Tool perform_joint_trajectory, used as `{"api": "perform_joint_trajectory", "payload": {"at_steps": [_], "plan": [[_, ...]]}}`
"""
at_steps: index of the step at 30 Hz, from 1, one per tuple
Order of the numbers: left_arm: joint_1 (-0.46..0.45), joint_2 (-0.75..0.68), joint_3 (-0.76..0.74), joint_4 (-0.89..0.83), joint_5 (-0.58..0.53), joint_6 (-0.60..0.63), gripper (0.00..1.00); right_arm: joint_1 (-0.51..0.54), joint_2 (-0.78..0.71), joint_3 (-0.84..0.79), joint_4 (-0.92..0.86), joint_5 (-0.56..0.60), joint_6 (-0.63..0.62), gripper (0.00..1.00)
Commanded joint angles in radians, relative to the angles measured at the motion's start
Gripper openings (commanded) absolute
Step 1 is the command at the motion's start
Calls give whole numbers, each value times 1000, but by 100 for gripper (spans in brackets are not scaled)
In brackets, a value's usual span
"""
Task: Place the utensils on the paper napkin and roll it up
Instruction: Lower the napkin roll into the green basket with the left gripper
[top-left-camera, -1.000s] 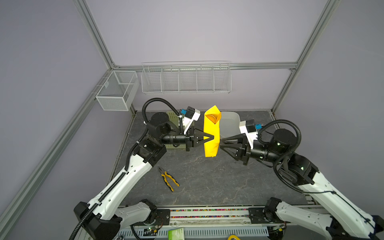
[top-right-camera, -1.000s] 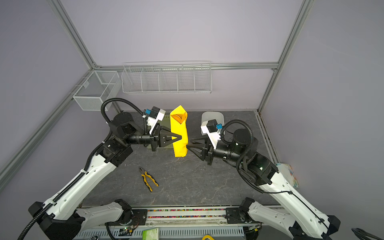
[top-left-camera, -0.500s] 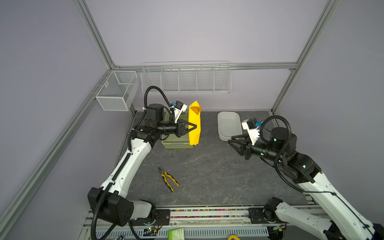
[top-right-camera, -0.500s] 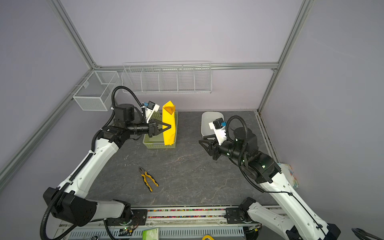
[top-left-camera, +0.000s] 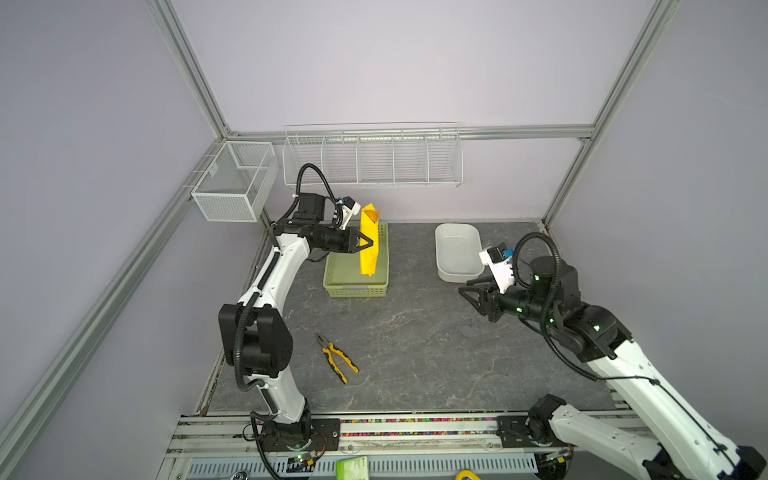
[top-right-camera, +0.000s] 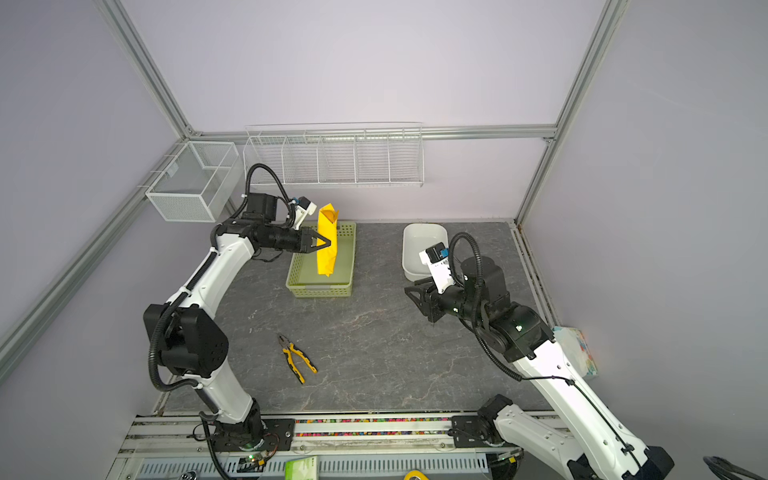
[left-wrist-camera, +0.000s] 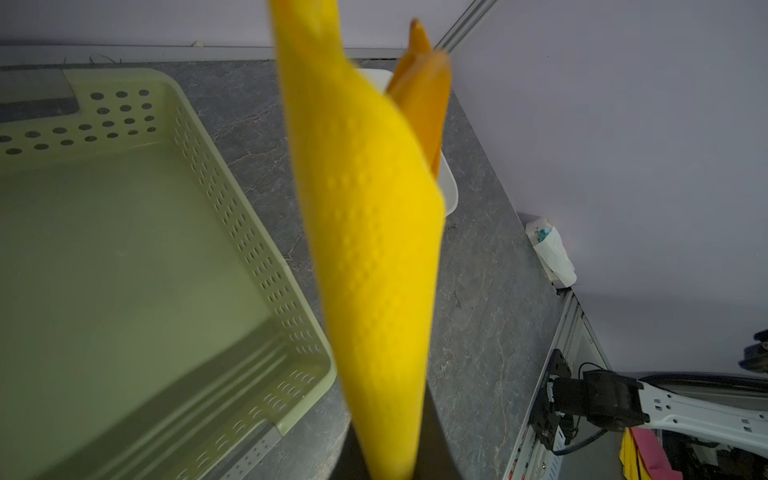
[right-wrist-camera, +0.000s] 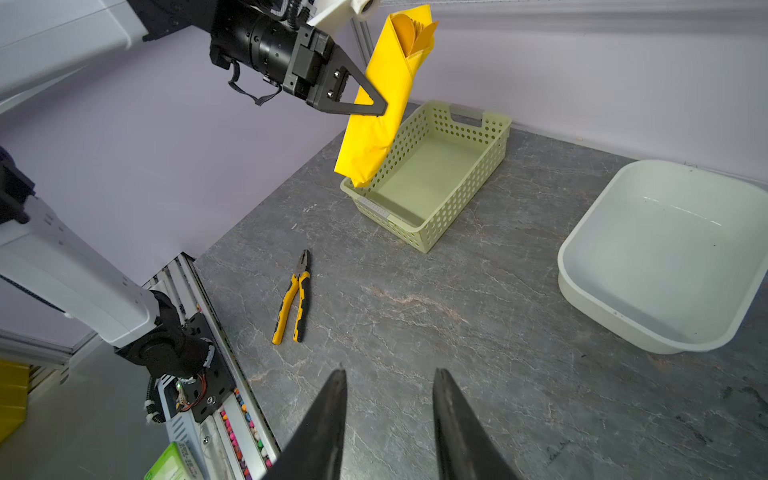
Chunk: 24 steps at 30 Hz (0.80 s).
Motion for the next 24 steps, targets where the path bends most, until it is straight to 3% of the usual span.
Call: {"api": "perform_joint_trajectory", "payload": {"at_steps": [1,13,24], "plan": [[20,82,61,-97,4,36,0,-12,-1,-25,-7,6,-33,38],[40,295,147,-7,-39,-45,0,-32,23,-31,3,-24,-37,39],[43,495,299,-85,-18,-51,0,-49,52,-35,22,-53,-37,39]]}}
